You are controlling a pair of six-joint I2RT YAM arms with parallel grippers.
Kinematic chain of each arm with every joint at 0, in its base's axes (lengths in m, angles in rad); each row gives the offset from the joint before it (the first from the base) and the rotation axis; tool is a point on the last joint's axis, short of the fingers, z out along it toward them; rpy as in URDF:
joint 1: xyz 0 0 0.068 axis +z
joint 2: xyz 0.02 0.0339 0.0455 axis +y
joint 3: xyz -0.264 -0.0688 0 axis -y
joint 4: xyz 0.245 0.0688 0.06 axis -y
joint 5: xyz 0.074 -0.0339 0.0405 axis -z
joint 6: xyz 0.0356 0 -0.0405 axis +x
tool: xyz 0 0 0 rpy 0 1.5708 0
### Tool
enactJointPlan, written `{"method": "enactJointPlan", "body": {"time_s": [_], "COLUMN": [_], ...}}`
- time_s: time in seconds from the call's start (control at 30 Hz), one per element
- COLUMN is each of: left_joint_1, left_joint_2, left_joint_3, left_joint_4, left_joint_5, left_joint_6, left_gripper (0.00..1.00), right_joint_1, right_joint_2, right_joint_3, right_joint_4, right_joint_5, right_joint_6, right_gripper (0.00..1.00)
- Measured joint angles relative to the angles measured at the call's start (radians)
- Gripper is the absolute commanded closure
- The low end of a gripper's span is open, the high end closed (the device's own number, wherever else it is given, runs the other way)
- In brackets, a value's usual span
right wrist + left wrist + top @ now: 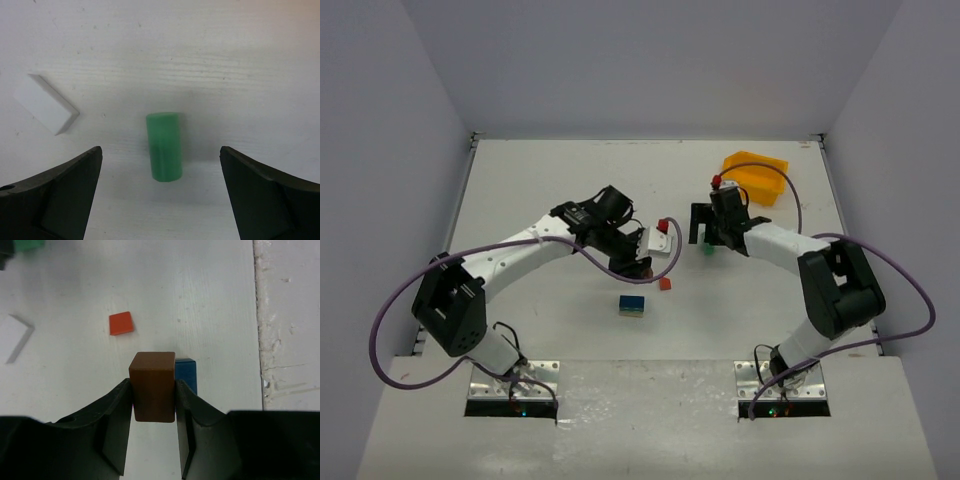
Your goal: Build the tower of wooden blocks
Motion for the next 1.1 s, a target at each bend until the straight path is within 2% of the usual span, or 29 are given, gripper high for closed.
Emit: {"method": "enactJointPlan", "body": {"time_s": [0.17, 0.4, 0.67, 0.9, 1.1], "left_joint_1": [-0.035, -0.075, -0.167, -0.211, -0.221], "left_joint_2": [-0.014, -0.073, -0.076, -0.087, -0.105], "left_joint_3": [-0.01, -0.05, -0.095, -0.108, -0.126], "left_joint_4": [0.005, 0.057, 0.057, 0.04, 0.034], "left_joint_5": [-0.042, -0.189, -0.282, -0.376, -0.398], "left_joint_6": [-0.038, -0.129, -0.155, -0.153, -0.153], "left_gripper": [1.0, 1.0, 1.0, 1.0, 1.0], "right_joint_1": [-0.003, -0.003, -0.003, -0.003, -0.003], "right_joint_2": [-0.146, -0.305, -0.407, -0.477, -0.488], "right_joint_3": [-0.021, -0.1, -0.163, -0.203, -0.219], "right_joint_4": [-0.021, -0.035, -0.085, -0.093, -0.112], "right_joint_5": [0.064, 0.13, 0.197, 0.272, 0.299], "right_joint_6": [0.006, 0.018, 0.019, 0.019, 0.02], "right_gripper": [0.01, 0.01, 0.01, 0.01, 0.01]}}
